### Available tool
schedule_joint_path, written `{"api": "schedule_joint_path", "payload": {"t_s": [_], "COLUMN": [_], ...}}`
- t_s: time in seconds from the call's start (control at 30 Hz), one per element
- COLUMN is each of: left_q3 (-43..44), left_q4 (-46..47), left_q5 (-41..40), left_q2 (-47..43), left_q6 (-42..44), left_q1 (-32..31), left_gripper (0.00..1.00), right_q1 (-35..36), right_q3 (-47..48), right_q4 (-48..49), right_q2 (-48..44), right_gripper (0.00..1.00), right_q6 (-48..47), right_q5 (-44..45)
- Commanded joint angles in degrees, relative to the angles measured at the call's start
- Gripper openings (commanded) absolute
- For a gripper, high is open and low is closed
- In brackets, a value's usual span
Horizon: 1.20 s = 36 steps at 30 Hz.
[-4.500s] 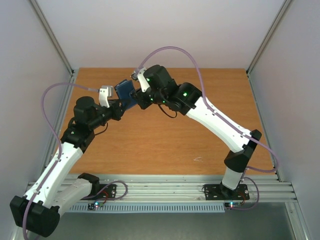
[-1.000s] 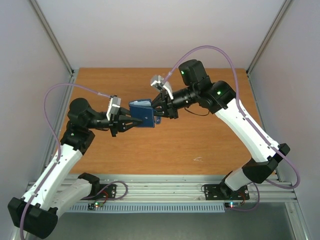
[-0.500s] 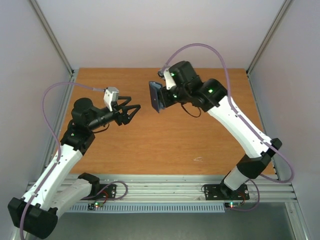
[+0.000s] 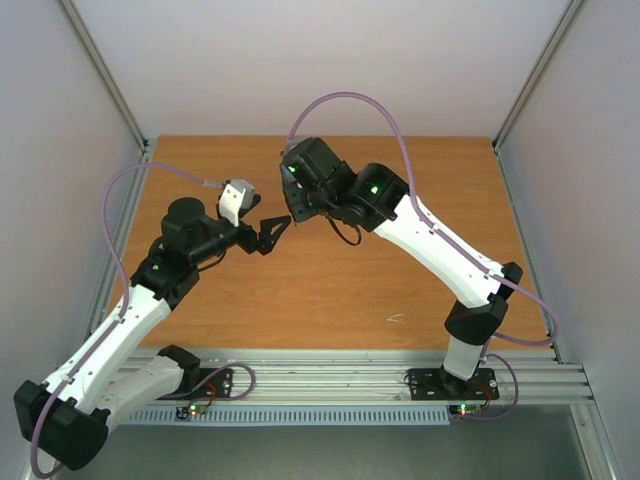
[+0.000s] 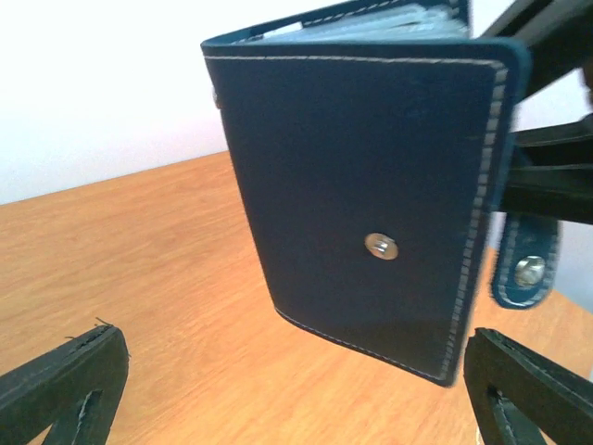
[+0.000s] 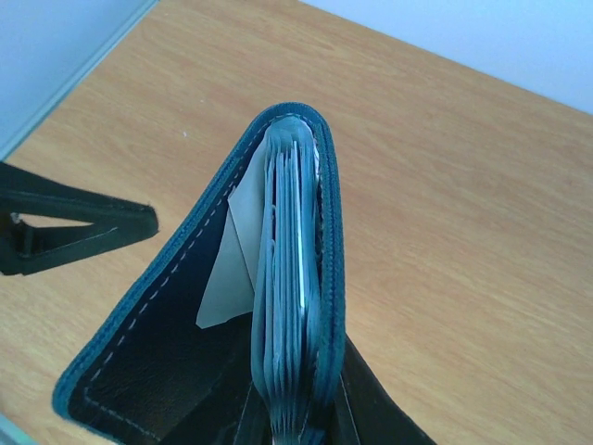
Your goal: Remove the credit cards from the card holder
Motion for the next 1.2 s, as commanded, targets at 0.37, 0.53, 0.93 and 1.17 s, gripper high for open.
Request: {"api": "schedule_joint_path", "payload": {"t_s": [0.37,0.53,0.93,1.17], "left_q3": [-0.44,0.75,0.11,-1.31], "left_q4": [9.91,8.54,0.16,5.06], "left_q5": [4.61,-4.88,-11.23,4.26], "left_q2": [-0.19,1.98,0.37,-1.85], "left_q6": [0.01,-2.0,0.2,-6.17], "left_q1": [-0.25,-0.25,1.21,4.54], "left_gripper": [0.99,0.99,0.68,0.45], "right_q1": [1.4,1.73,-3.85,-12.97], "right_q3": [6.08,6.78,0.12,-10.62], "right_q4": [-2.23,-1.82,3.03,9.38], "right_q2": [2.81,3.19,-3.55,-10.82], "right_gripper": [0.01,0.01,0.01,0.01], "right_q6": [0.08,-0.37,-5.24,-5.56], "right_q5": [2.43,1.32,-20.55,-44.15]}}
